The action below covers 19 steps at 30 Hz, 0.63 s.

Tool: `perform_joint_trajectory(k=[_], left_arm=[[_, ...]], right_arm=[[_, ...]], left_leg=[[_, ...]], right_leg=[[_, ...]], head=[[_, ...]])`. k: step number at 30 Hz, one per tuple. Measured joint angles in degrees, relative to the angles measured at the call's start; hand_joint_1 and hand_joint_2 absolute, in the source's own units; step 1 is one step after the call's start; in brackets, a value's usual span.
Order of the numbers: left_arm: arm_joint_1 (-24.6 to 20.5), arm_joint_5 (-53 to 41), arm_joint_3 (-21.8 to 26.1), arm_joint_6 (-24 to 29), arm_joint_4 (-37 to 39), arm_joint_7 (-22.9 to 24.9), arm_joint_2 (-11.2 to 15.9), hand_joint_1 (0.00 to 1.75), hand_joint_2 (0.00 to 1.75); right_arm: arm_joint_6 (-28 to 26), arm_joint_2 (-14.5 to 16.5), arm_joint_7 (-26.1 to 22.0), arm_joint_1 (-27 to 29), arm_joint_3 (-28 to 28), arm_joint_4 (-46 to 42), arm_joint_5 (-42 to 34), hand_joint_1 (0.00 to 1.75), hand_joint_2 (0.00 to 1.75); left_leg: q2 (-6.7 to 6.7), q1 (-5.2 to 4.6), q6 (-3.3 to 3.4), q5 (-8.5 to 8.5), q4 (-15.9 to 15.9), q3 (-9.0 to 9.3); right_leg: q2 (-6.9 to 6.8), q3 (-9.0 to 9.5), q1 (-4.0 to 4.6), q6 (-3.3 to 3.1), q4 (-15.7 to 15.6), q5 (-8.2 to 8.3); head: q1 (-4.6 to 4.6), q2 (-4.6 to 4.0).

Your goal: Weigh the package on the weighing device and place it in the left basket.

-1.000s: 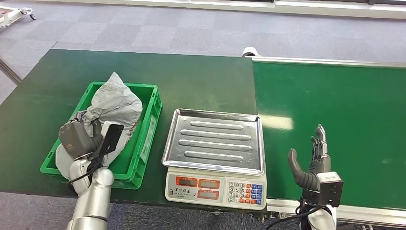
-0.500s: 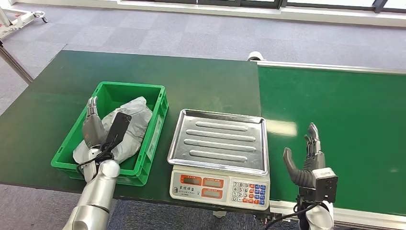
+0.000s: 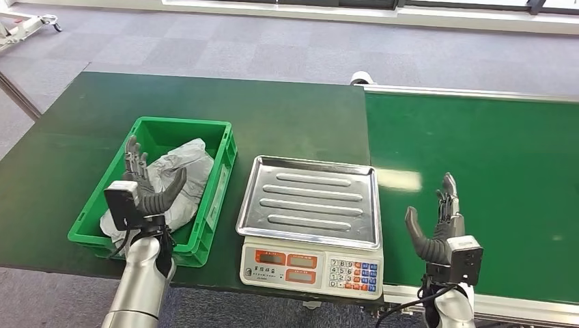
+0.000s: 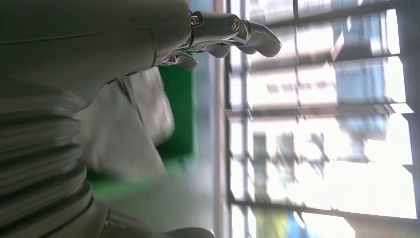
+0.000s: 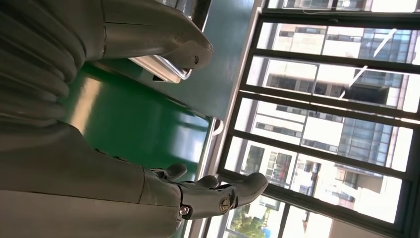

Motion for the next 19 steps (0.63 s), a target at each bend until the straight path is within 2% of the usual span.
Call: perform_joint_trajectory(k=[3,5,7,9,12,16,18,19], left_arm=[[1.74,5.92,-2.48,-13.85,-5.38,-0.39,-2.04,0.00,0.00],[2.24,7.05,-3.68,-19.20,-7.28,-0.42,-3.53,0.00,0.00],[2.41,6.29,-4.95,-20.52,-8.02,-0.41,-4.65,0.00,0.87],[2.34,4.23,-6.57,-18.29,-8.08,-0.40,-5.23,0.00,1.75],[1.59,2.89,-9.28,-15.16,-6.77,-0.38,-5.38,0.00,1.75],[0.41,3.20,-11.83,-16.12,-3.91,-0.35,-5.61,0.00,1.75],[0.03,2.68,-12.80,-15.87,-2.81,-0.36,-5.76,0.00,0.87],[-0.07,2.47,-13.04,-15.63,-2.51,-0.36,-5.80,0.00,0.58]], right_arm=[[-0.58,-0.21,-0.02,-2.07,0.76,1.66,-0.26,0.00,1.75],[-1.23,-0.29,-0.03,-3.12,1.17,2.49,-0.30,0.00,1.75],[-2.34,-0.38,-0.05,-3.63,1.60,2.69,-0.30,0.00,1.75],[-4.04,-0.54,-0.11,-3.77,1.96,2.50,-0.30,0.00,1.75],[-6.65,-0.97,-0.17,-3.96,2.26,2.35,-0.32,0.00,1.75],[-9.14,-1.79,-0.16,-4.96,3.06,3.18,0.37,0.00,1.75],[-10.10,-2.17,-0.15,-5.74,3.50,4.39,0.69,0.00,1.75],[-10.32,-2.27,-0.15,-5.94,3.60,4.73,0.73,0.00,1.75]], left_leg=[[0.20,-0.01,0.00,0.00,0.03,-0.20],[0.22,-0.01,0.01,-0.04,0.05,-0.22],[0.22,-0.01,0.02,-0.08,0.05,-0.24],[0.23,0.00,0.01,-0.12,0.05,-0.26],[0.24,0.01,-0.03,-0.14,0.05,-0.30],[0.39,0.01,-0.03,-0.15,0.04,-0.32],[0.44,0.01,-0.03,-0.15,0.05,-0.32],[0.45,0.01,-0.03,-0.15,0.05,-0.32]], right_leg=[[0.27,-0.27,-0.01,0.02,0.00,0.11],[0.33,-0.31,-0.01,0.04,0.00,0.10],[0.33,-0.34,-0.01,0.04,-0.01,0.08],[0.34,-0.38,0.00,0.03,-0.01,0.05],[0.36,-0.43,0.02,0.02,-0.01,0.03],[0.50,-0.47,0.02,0.01,-0.01,0.04],[0.55,-0.49,0.02,0.02,-0.01,0.05],[0.55,-0.49,0.02,0.02,-0.01,0.05]], head=[[0.01,0.00],[0.01,0.00],[0.00,0.00],[0.00,0.00],[0.00,0.00],[0.00,0.00],[0.01,0.00],[0.01,0.00]])
